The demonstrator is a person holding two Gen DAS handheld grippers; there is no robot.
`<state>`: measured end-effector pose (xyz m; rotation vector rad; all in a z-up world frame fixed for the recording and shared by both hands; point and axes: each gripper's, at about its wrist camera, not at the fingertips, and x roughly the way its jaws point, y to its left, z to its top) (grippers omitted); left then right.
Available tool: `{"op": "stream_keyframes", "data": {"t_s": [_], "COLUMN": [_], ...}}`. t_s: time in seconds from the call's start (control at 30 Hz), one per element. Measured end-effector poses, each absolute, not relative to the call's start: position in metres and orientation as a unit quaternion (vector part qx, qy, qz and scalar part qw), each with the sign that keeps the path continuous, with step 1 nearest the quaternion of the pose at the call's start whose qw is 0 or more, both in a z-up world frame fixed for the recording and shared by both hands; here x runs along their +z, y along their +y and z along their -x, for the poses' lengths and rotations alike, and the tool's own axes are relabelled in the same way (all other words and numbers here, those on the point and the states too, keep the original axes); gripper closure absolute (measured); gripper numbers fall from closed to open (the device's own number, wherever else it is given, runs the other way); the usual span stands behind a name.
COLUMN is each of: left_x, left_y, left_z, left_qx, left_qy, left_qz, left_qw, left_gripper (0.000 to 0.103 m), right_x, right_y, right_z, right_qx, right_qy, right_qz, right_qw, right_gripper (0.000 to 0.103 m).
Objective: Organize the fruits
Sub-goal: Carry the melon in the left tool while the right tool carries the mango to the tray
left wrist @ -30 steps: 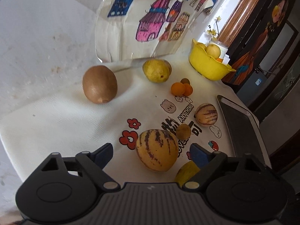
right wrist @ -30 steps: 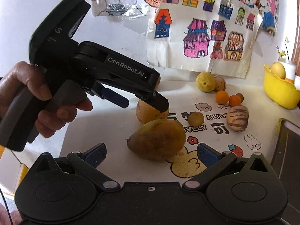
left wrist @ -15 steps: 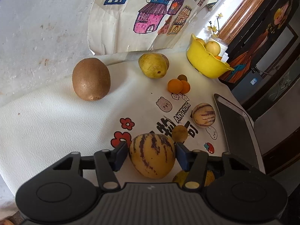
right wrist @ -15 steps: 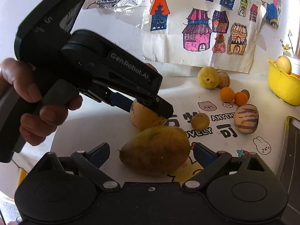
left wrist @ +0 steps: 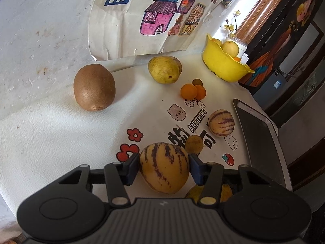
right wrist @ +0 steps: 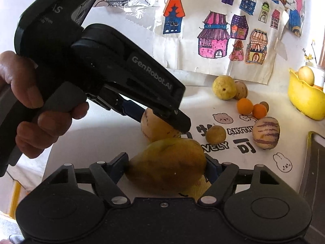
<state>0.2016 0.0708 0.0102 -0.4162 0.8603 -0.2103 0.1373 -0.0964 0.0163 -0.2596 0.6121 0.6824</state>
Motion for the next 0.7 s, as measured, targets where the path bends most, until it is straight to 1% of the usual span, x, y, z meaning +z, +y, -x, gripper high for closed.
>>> {"op": "stream_keyframes", "data": {"t_s": [0.33, 0.7], "left_x": [0.011, 0.025], "left_y": [0.057, 0.03], "left_z": [-0.195, -0.189], "left_qx": [-0.099, -0.104], "left_qy": [0.409, 0.397], "left_qz": [0.191, 0.181], "left_qw": [0.887, 0.894], "left_gripper": [0.048, 0.048], "right_x": [0.017, 0.021], "right_y": [-0.108, -0.157], "right_z": [-0.125, -0.115], "right_qx": [0.329, 0.303], "right_qy": [0.281, 0.277], "right_qz": [0.12, 0.093], "right_qw": [0.894, 0.907], "right_gripper": [0.026, 0.026]}}
